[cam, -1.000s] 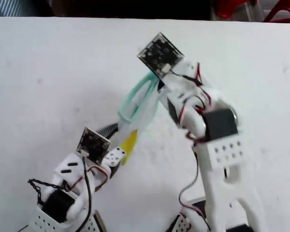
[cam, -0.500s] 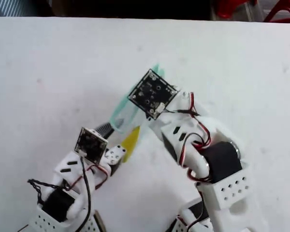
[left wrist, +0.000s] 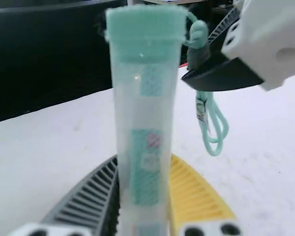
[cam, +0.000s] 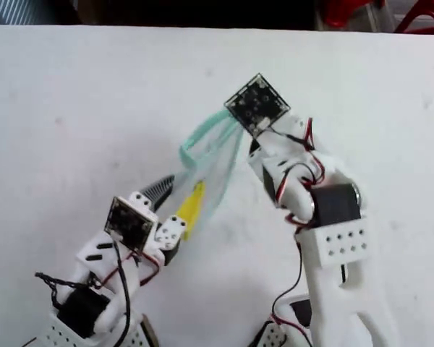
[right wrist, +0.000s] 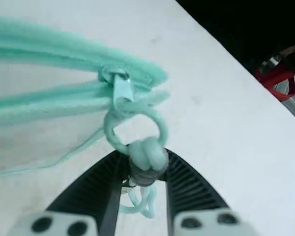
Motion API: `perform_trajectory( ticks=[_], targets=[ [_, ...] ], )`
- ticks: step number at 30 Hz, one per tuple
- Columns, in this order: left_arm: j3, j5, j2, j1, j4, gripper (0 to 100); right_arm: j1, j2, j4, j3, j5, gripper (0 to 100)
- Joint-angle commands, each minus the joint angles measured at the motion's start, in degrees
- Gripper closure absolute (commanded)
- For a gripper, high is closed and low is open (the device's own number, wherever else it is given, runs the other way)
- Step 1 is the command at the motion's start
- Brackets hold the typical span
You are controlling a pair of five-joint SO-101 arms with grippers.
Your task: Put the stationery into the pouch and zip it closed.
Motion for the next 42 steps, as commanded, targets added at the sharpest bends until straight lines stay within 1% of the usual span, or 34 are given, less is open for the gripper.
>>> perform_trajectory(
  ticks=[1,5,8,12,15,20,28,31,33,35,37,39,41,42],
  targets=[
    [-4.04,-0.18,-0.57,3.47,-2.9,98,0.22,0.66,-0.75,-0.35,-0.44,98.1],
    [-3.52,-0.26,-0.57,4.97,-2.9,98,-2.42,-0.13,0.13,-0.62,-0.44,98.1],
    [-3.52,-0.44,-0.57,4.7,-2.9,98,-5.85,-4.44,1.45,-0.88,-0.09,98.1],
    [-3.43,-0.7,-0.57,4.09,-2.55,98,-13.32,-13.32,6.2,-4.22,0.09,98.1],
    [-3.43,-3.78,-0.57,2.33,-2.55,98,-19.21,-17.54,9.45,-6.95,0.09,98.1],
    [-2.46,-4.84,-0.57,1.8,-2.64,98,-27.91,-17.71,12.0,-7.38,-0.26,98.1],
    [-0.97,-5.01,-0.57,1.71,-2.64,98,-35.91,-14.02,17.89,-10.73,-0.26,98.1],
    [-0.97,-5.01,-0.57,1.71,-2.55,98,-38.29,-13.67,20.44,-12.92,-0.18,98.1],
    [-0.97,-5.01,-0.57,1.71,-2.55,98,-38.37,-13.67,21.67,-14.77,0.0,98.1],
    [-0.97,-5.01,-0.57,1.63,-2.46,98,-35.82,-13.67,22.81,-16.26,0.09,98.1],
    [-0.97,-5.01,-0.57,0.48,-2.46,98,-31.78,-13.67,24.4,-16.62,0.09,98.1],
    [-0.97,-5.01,-0.57,-0.66,-2.46,98,-29.41,-13.67,26.86,-16.35,1.05,98.1],
    [-0.97,-5.01,-0.57,-0.92,-2.46,98,-30.99,-13.58,29.49,-16.35,3.69,98.1],
    [-0.97,-5.01,-0.57,-0.75,-2.46,98,-32.92,-13.58,30.55,-16.35,4.75,98.1]
  ],
)
